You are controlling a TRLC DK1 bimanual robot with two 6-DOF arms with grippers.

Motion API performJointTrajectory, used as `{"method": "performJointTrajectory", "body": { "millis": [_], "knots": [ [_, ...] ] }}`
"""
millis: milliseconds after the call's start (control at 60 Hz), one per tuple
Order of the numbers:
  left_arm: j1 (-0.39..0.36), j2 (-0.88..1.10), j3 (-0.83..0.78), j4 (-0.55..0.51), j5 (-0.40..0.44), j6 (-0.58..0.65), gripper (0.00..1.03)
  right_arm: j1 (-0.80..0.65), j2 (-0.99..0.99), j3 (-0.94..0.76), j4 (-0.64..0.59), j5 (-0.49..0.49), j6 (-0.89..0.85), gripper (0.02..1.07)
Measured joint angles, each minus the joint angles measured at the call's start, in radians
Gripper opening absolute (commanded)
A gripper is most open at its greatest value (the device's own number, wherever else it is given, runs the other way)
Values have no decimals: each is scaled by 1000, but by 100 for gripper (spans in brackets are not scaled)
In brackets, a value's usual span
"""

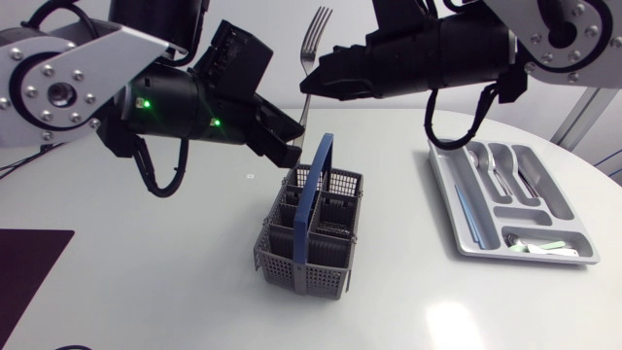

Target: Sort the cutlery from the basket into the organizer compartments.

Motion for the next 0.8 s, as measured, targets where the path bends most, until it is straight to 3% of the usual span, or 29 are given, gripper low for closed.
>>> {"method": "performJointTrajectory", "body": {
  "millis": [250,433,517,633,800],
  "knots": [
    [0,0,-1,2,0,-2,4,1,0,2,1,-2,0,8],
    [14,-21,-13,5,0,-3,30,-1,-4,2,0,-2,0,8],
    [23,-53,-16,11,0,-9,49,-10,-6,1,-3,2,-1,8],
    [37,-113,-16,16,-4,-9,60,-43,-19,1,-6,2,-1,8],
    [84,-138,-16,5,-16,-8,63,-121,-64,1,-39,10,-15,8]
  ]
}}
